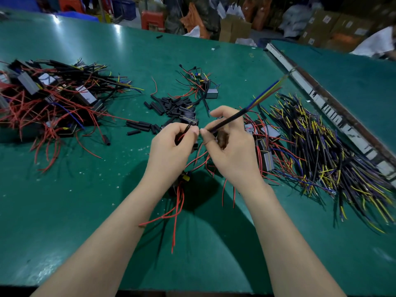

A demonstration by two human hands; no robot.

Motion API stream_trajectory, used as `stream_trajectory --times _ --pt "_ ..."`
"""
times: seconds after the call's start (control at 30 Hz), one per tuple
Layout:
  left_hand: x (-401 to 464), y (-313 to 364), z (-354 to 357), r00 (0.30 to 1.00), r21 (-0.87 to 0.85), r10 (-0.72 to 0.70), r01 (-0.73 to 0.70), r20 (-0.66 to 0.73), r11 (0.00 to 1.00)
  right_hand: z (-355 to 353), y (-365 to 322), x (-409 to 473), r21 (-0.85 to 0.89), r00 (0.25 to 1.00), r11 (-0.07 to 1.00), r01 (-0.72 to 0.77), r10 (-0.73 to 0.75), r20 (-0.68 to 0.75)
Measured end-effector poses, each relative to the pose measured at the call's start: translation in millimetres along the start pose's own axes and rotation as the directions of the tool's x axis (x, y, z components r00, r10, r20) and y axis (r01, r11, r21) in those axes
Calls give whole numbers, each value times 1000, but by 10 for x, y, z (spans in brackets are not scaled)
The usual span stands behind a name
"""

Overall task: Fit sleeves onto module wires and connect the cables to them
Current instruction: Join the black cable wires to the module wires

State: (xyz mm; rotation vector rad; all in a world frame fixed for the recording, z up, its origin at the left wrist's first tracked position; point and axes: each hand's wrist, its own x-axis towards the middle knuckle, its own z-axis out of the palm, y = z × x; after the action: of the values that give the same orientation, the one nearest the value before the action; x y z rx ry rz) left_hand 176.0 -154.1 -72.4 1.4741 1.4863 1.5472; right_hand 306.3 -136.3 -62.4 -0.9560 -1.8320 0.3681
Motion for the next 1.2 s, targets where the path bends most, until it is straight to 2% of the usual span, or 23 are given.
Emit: stream_trajectory --times 0.1,0.27,0.43,0.6,0.9,1.07,1.13,1.2 --pt "-7 22 14 997 -119 -62 66 35 991 -2 1 -19 -135 993 984 118 -121 -15" --pt "-3 39 15 995 -206 -57 72 79 976 -25 22 -15 -120 995 988 96 -98 -14" --pt "17 -7 6 995 -190 -78 88 62 978 4 17 -12 -102 998 993 67 -67 -1" --pt "11 19 0 992 -144 -84 97 94 985 12 19 -8 60 998 998 -37 39 -38" --pt "-8 29 -10 991 -118 -76 89 114 989 28 -9 -6 81 998 997 -10 14 -58" --pt "-9 31 0 982 -158 -127 148 139 976 37 4 -24 33 998 998 -44 45 -39" --pt "-3 21 -2 985 -108 -122 135 124 985 35 0 -26 26 998 999 -39 40 -40" --pt "-4 17 -8 993 22 -81 79 88 997 37 -8 -28 11 999 999 -33 34 -39"
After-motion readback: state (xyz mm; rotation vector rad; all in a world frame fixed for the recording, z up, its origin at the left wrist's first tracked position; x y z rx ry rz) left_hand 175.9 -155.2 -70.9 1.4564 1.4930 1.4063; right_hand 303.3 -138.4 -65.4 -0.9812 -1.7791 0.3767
